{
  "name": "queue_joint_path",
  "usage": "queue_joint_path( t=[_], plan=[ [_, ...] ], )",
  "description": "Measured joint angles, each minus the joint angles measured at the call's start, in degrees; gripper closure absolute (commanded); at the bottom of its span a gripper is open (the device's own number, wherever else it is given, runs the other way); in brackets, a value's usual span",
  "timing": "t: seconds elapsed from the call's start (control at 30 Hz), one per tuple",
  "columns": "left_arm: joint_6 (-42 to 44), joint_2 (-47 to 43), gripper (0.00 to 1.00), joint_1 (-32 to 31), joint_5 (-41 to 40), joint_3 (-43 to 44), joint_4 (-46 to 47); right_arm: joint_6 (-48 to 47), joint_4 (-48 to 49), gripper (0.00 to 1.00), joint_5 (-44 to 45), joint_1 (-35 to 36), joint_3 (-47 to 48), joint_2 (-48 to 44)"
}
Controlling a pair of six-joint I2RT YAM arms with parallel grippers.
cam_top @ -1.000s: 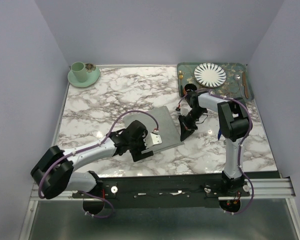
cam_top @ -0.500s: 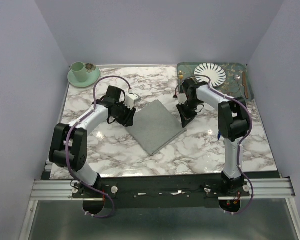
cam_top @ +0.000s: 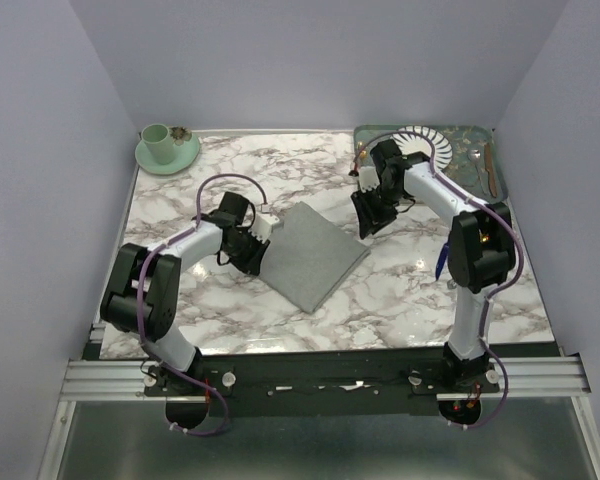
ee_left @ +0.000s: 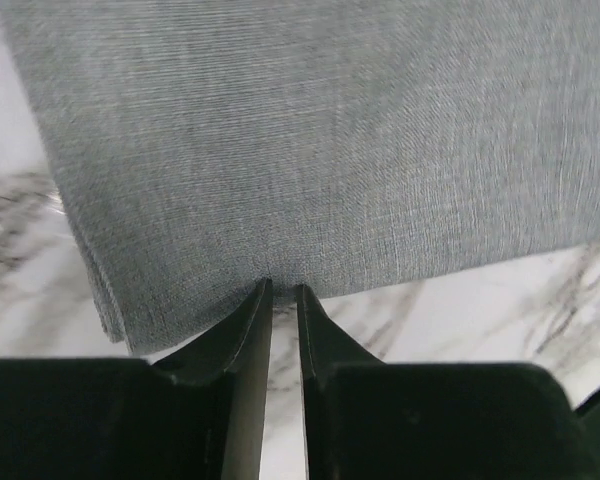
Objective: Fold the napkin into a case and place the utensils inside
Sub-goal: Smooth out the lower triangle-folded napkin at the center of the board.
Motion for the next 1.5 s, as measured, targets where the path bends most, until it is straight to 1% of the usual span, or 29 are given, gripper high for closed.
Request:
queue_joint_path(
  t=[0.03,0.07,0.1,0.13,0.17,0.23,0.3,0.33,0.37,0.4,0.43,0.47,0.53,0.57,0.67,0.8,0.87,0.9,0.97,1.0,1.03,1.13,1.17,1.2,1.27,1.37,1.5],
  plan=[
    [0.13,-1.22,0.76,-1.49,-0.70,-1.01,-0.68,0.50,-0.07,0.40,-0.94,0.00,-1.55,-1.16],
    [0.20,-2.45,0.69,-3.63,-1.27,-1.75,-1.55,0.90,-0.07,0.35,-2.12,0.00,-3.30,-2.08],
    [0.20,-3.34,0.65,-6.12,-2.01,-1.92,-2.73,1.16,-0.09,0.32,-2.93,0.00,-4.66,-2.67],
    [0.20,-3.80,0.62,-7.76,-2.27,-1.88,-3.10,1.62,-0.26,0.31,-3.82,0.00,-5.99,-2.84],
    [0.09,-4.20,0.55,-9.55,-2.25,-1.60,-3.63,2.12,-0.24,0.30,-4.98,0.00,-7.43,-2.80],
    [0.15,-4.39,0.52,-11.52,-2.01,-0.37,-5.18,3.39,-0.42,0.30,-7.10,-0.02,-9.86,-2.43],
    [-0.02,-4.52,0.44,-11.80,-1.68,0.46,-5.81,4.61,-0.52,0.30,-9.51,-0.26,-11.21,-1.38],
    [0.00,-4.87,0.42,-11.67,-1.70,0.92,-6.05,5.03,-0.48,0.31,-10.27,-0.26,-11.32,-0.79],
    [-0.07,-5.95,0.36,-10.97,-1.16,0.90,-5.99,5.42,-0.37,0.35,-11.02,-0.31,-11.32,-0.09],
    [-0.22,-6.88,0.34,-10.38,-0.90,0.79,-5.99,5.81,-0.26,0.37,-11.85,-0.39,-11.28,0.61],
    [-0.46,-8.90,0.31,-8.74,0.02,0.50,-5.68,6.12,-0.28,0.39,-12.50,-0.44,-11.08,1.33],
    [-0.98,-10.58,0.28,-7.39,0.90,0.26,-5.44,6.47,-0.28,0.44,-13.16,-0.50,-10.51,2.12],
    [-2.10,-14.64,0.25,-3.80,2.89,-0.13,-4.52,6.64,-0.24,0.52,-14.27,-0.68,-8.55,4.44],
    [-2.69,-16.61,0.25,-1.79,3.89,-0.33,-3.67,6.73,-0.24,0.58,-14.53,-0.72,-7.67,5.22],
    [-5.14,-21.44,0.28,2.73,6.51,-1.49,-0.81,6.67,-0.26,0.65,-16.13,-0.74,-2.91,9.57],
    [-8.59,-24.11,0.31,6.78,9.64,-3.28,2.01,5.53,-0.76,0.66,-17.90,-0.66,3.02,13.60],
    [-10.93,-24.04,0.33,9.29,11.34,-4.13,3.41,3.82,-0.70,0.64,-18.05,-0.07,5.86,14.95],
    [-12.94,-23.69,0.33,11.04,12.59,-4.76,4.50,2.19,-0.74,0.60,-17.81,0.74,7.28,15.39],
    [-16.79,-22.34,0.33,14.08,15.02,-5.99,7.02,0.00,-0.87,0.54,-17.22,2.43,9.51,15.74],
    [-18.05,-21.75,0.33,14.78,15.47,-6.36,7.85,-1.03,-1.18,0.47,-16.22,3.37,11.04,15.74],
    [-19.85,-21.05,0.33,15.30,16.11,-6.91,9.11,-1.57,-1.25,0.45,-15.74,3.96,12.15,15.74],
    [-24.87,-20.26,0.33,15.47,17.16,-9.42,13.92,-2.60,-1.38,0.44,-12.98,5.07,14.47,15.21],
    [-28.63,-20.28,0.34,15.47,17.33,-11.08,18.14,-1.75,-1.42,0.50,-10.82,3.39,13.88,13.22],
    [-28.76,-20.28,0.35,15.47,17.33,-11.17,18.53,-1.57,-1.42,0.51,-10.62,3.06,13.81,12.98],
    [-29.90,-20.28,0.35,15.47,16.33,-11.28,20.31,0.20,-0.04,0.56,-9.57,2.19,12.63,11.41],
    [-30.40,-20.22,0.36,15.41,14.21,-11.28,22.71,3.78,0.98,0.61,-8.61,0.74,11.21,9.01],
    [-30.73,-18.51,0.37,15.37,12.83,-11.13,24.28,8.66,2.73,0.64,-10.19,0.90,12.15,9.33]
  ],
)
